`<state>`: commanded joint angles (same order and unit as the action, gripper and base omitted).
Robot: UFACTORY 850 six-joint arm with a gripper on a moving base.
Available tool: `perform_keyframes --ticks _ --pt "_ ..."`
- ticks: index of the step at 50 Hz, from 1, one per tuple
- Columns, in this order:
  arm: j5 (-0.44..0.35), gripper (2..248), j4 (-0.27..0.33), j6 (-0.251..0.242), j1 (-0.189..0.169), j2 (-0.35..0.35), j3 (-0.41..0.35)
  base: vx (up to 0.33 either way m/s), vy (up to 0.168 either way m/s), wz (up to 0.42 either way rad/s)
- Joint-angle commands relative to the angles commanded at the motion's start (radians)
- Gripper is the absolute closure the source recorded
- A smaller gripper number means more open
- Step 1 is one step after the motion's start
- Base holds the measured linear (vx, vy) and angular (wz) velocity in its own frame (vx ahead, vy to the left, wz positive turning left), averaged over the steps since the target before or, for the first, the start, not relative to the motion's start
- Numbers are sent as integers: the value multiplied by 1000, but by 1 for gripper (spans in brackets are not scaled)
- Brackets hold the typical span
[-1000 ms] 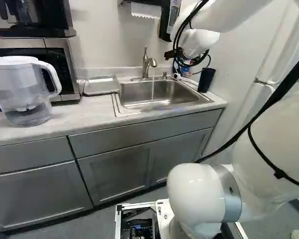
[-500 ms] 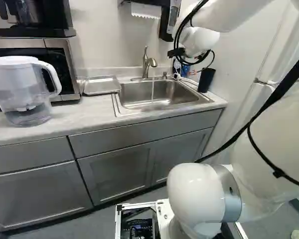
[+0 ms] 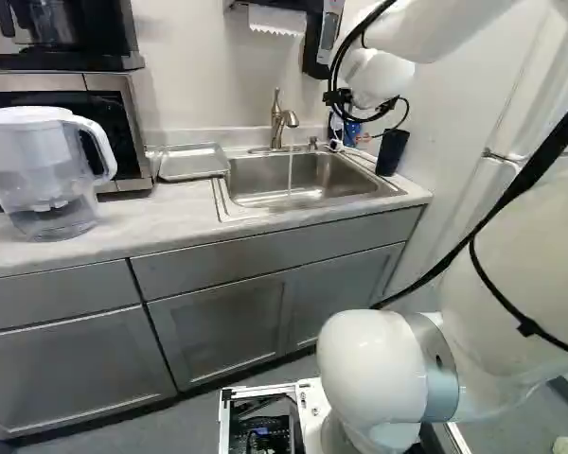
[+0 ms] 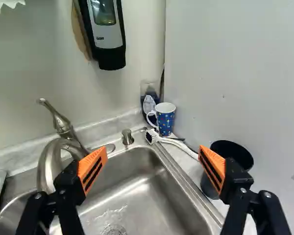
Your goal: Rinse the cup and place it in the tray
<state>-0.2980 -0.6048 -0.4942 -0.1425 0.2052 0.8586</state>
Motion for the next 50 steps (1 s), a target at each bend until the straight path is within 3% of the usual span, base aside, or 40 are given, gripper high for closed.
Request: perform_keyframes --ticks 50 --pt "-174 3 -208 0 0 -53 -58 0 0 0"
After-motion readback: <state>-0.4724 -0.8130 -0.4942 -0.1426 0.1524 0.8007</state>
